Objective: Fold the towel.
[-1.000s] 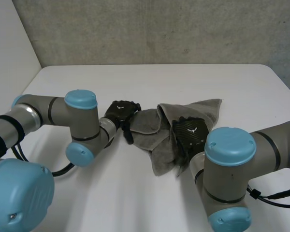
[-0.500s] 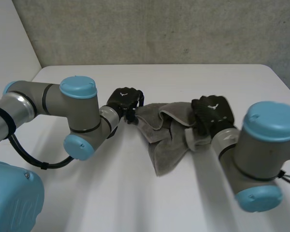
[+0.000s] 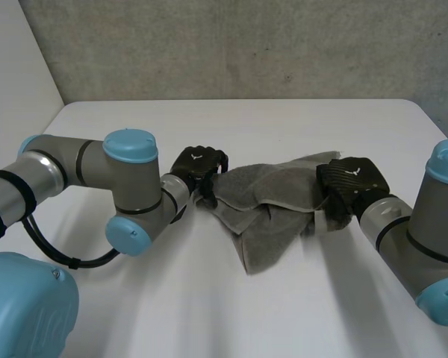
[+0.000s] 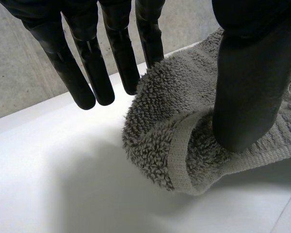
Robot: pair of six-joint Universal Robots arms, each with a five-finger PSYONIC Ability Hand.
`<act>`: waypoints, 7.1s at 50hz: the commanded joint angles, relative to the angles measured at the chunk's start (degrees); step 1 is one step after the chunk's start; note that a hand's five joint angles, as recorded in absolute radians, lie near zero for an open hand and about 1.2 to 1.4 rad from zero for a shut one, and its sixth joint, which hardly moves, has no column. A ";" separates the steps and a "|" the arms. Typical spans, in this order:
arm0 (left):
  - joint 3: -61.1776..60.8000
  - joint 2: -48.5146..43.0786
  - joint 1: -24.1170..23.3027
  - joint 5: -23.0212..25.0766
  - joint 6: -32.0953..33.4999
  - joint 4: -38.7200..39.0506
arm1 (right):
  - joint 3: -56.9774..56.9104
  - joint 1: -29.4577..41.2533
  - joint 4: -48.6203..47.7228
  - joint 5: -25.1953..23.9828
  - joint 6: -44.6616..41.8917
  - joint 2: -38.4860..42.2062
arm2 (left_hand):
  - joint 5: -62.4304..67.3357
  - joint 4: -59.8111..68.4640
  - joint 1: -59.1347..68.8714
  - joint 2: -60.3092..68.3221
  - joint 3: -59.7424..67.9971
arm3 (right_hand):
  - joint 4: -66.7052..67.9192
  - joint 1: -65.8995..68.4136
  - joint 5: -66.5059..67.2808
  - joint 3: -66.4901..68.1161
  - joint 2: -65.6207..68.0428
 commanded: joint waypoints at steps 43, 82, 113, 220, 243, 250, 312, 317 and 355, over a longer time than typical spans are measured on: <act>-2.18 13.37 -0.48 6.83 -14.61 2.88 | -7.39 -9.87 -0.91 -6.11 0.47 -10.29 | 37.64 37.26 37.39 37.14 37.67 | 3.11 4.01 3.07 4.03 4.26; -32.86 28.71 8.49 8.53 6.00 2.98 | -44.07 -2.91 51.83 -16.76 -20.53 13.61 | 37.64 37.26 37.39 37.14 37.67 | 3.11 4.01 3.07 4.03 4.26; -37.97 25.80 7.97 8.52 0.85 10.27 | -15.77 -3.09 26.17 -13.33 -14.48 3.86 | 6.54 6.16 6.30 6.05 6.58 | 3.11 4.01 3.07 4.03 4.26; -21.18 16.39 -3.37 -13.27 2.87 8.78 | -10.40 -2.48 24.23 -13.86 -13.33 2.71 | 0.99 0.61 0.75 0.49 1.03 | 3.11 4.01 3.07 4.03 4.26; -21.35 15.16 -2.40 -5.54 6.65 8.34 | -14.25 -2.48 23.88 -13.77 -14.11 3.06 | 37.64 37.26 37.39 37.14 37.67 | 3.11 4.01 3.07 4.03 4.26; -6.10 16.56 4.26 -2.55 14.28 8.78 | -28.73 -2.39 16.88 -13.77 -16.05 3.94 | 37.64 37.26 37.39 37.14 37.67 | 3.11 4.01 3.07 4.03 4.26; -57.65 33.09 16.76 10.28 21.41 36.12 | -10.32 -2.91 16.67 -24.05 -13.59 9.39 | 37.64 37.26 37.39 37.14 37.67 | -1.21 -0.30 -1.24 -0.29 -0.05; -57.91 33.09 16.76 10.28 21.41 36.12 | -6.37 -2.83 12.20 -19.93 -7.98 7.11 | 37.64 37.26 37.39 37.14 37.67 | -23.24 -22.34 -23.28 -22.32 -22.08; -59.06 32.74 17.72 10.37 19.30 36.29 | 10.34 -5.37 -6.35 -7.79 7.24 -0.37 | 37.64 37.26 37.39 37.14 37.67 | -15.46 -14.56 -15.50 -14.54 -14.31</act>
